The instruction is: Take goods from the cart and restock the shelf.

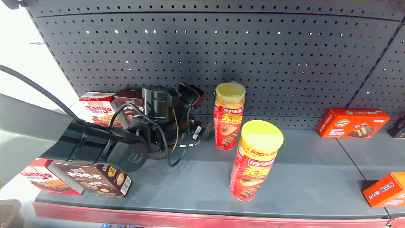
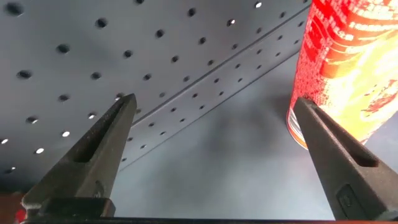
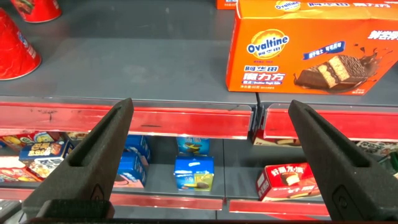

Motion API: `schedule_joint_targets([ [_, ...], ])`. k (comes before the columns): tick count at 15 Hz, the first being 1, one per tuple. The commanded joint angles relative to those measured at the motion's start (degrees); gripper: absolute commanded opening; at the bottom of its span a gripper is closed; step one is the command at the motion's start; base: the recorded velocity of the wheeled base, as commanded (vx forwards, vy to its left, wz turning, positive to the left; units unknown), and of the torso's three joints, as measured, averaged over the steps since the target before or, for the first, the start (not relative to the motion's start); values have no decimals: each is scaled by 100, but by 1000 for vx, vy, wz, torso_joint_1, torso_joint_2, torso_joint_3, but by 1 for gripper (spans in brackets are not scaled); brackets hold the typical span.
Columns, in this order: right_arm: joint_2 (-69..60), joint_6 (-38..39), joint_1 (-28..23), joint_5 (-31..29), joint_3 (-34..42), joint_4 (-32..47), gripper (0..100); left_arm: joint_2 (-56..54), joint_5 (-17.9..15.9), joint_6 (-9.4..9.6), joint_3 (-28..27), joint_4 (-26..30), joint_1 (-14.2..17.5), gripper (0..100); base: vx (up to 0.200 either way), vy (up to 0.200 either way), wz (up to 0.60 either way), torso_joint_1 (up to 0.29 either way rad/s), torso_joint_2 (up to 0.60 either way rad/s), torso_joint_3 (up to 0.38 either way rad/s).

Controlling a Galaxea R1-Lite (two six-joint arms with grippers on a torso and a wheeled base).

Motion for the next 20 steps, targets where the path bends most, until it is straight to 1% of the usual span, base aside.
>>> schedule_joint_targets([
  [1, 0, 2, 0, -2, 0, -2, 100, 62, 1, 1, -43, 0, -24, 100, 0, 0, 0, 0, 0, 0],
  [5, 8, 2, 0, -2, 0, -2, 100, 71, 10, 9, -52, -18, -33, 100, 0, 0, 0, 0, 0, 0],
  [7, 0, 2, 0, -2, 0, -2, 100, -61, 1, 45, -35, -18, 28, 100, 0, 0, 0, 0, 0, 0],
  [9, 0, 2, -9, -2, 0, -2, 100, -456, 1, 36, 27, -18, 204, 100, 0, 0, 0, 0, 0, 0],
  [10, 8, -7, 0, -2, 0, -2, 100, -553, -7, 36, 27, -18, 213, 100, 0, 0, 0, 0, 0, 0],
  [11, 8, -7, 0, -2, 0, -2, 100, -931, 1, 9, 36, 0, 239, 100, 0, 0, 0, 0, 0, 0],
  [13, 8, -7, 0, -2, 0, -2, 100, -1494, 19, -26, 159, -9, 169, 100, 0, 0, 0, 0, 0, 0],
  [14, 8, -7, 0, -2, 0, -2, 100, -1810, 72, -96, 291, -18, 107, 100, 0, 0, 0, 0, 0, 0],
  [15, 0, 2, 0, -2, 0, -2, 100, -2161, 160, -175, 493, -18, 20, 100, 0, 0, 0, 0, 0, 0],
  [16, 8, -7, 0, -2, 0, -2, 100, -2566, 142, -298, 809, -36, -16, 100, 0, 0, 0, 0, 0, 0],
  [17, 8, 2, -9, -2, 0, -2, 100, -2610, 142, -298, 835, -27, -24, 100, 0, 0, 0, 0, 0, 0],
  [18, 0, -7, 0, -2, 0, -2, 100, -3744, 151, -289, 1732, -9, -33, 100, 0, 0, 0, 0, 0, 0],
  [20, 8, -7, 0, -2, 0, -2, 100, -5088, 168, -298, 2541, 123, -51, 100, 0, 0, 0, 0, 0, 0],
])
